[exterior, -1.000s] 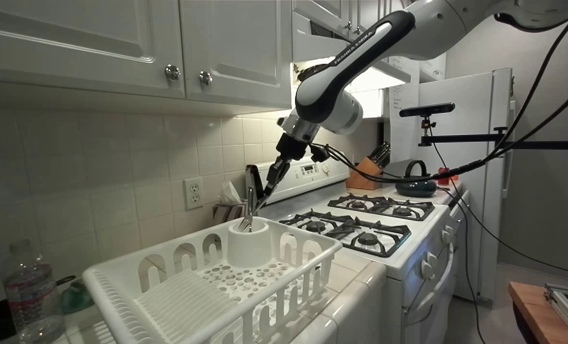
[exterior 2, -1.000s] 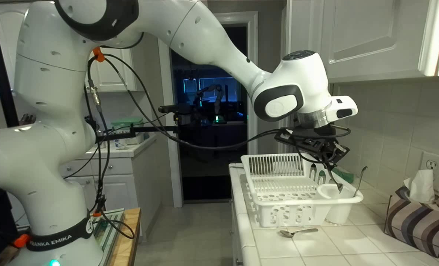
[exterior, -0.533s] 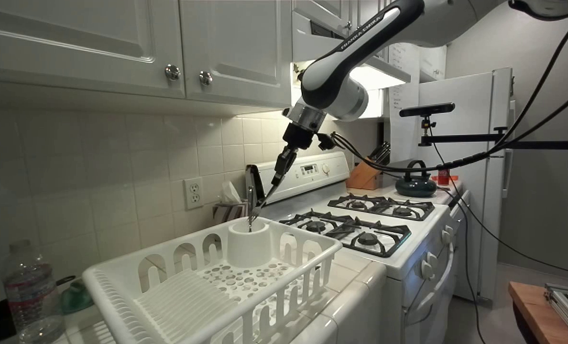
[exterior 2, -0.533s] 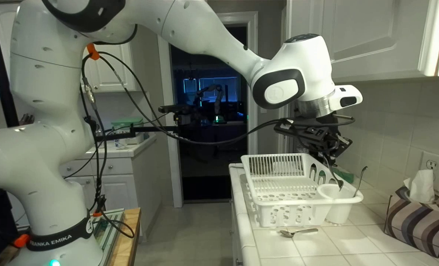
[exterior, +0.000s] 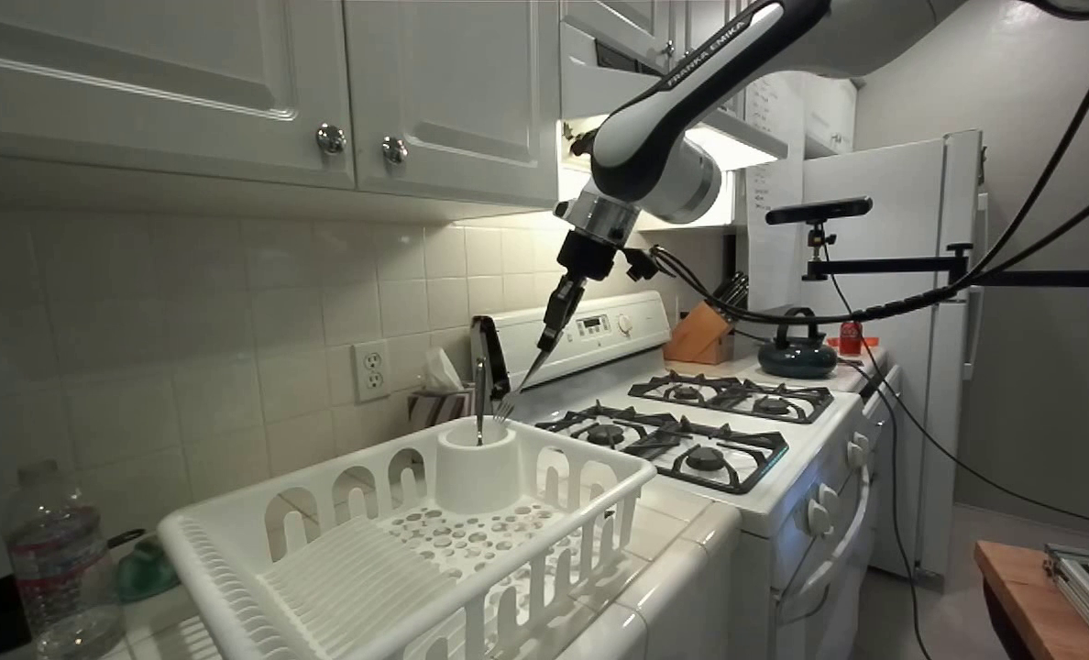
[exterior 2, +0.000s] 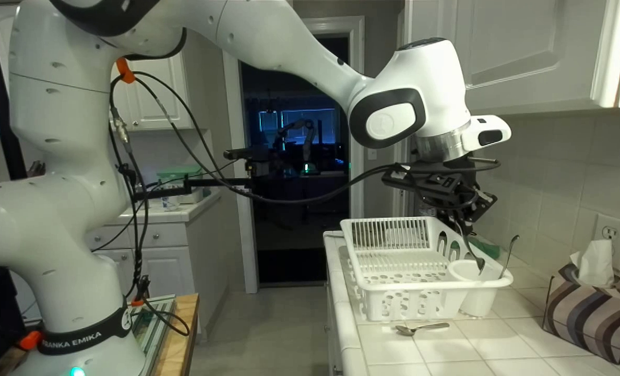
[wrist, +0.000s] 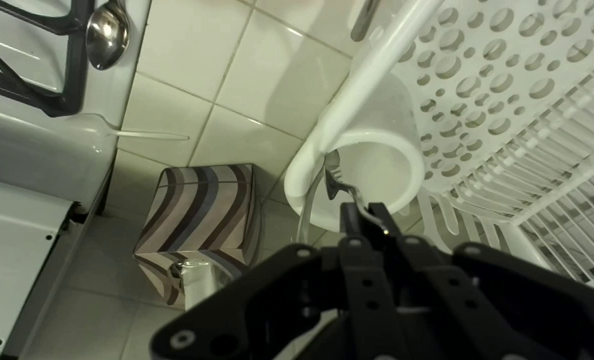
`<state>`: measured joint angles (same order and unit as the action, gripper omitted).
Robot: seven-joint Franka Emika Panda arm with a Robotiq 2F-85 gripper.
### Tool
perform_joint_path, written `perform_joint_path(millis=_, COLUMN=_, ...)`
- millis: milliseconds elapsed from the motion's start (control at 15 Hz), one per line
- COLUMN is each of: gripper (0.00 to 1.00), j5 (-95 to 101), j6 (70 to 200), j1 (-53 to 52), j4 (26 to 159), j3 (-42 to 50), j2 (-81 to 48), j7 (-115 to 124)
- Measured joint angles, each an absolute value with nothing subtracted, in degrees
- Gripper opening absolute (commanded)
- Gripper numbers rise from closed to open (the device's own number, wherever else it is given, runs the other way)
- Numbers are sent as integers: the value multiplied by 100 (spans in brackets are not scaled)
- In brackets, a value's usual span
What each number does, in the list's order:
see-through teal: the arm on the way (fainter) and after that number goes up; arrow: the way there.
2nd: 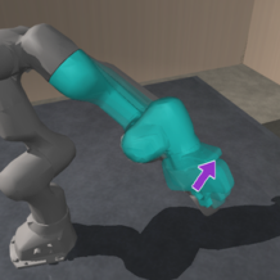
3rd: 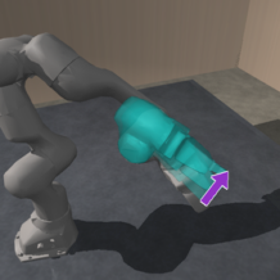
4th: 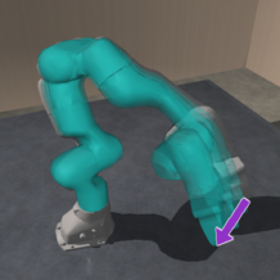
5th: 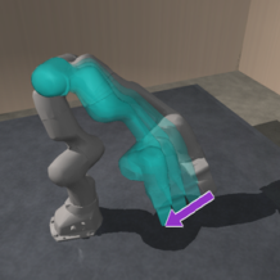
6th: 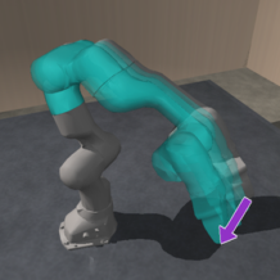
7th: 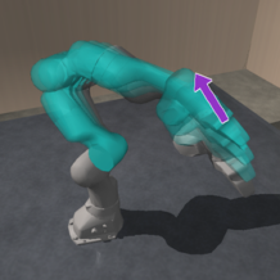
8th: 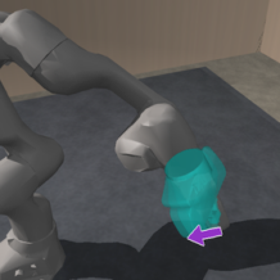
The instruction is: Pick up the two folks from the dish dryer and put them on the counter
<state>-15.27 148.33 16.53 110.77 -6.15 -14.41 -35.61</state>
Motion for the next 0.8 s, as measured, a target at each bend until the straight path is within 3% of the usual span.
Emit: perform_joint_path(millis=800, gripper=2, j5=-1332, j6=14961, j1=1382, j4=11392, j3=-93, j2=-1198, j7=-3600)
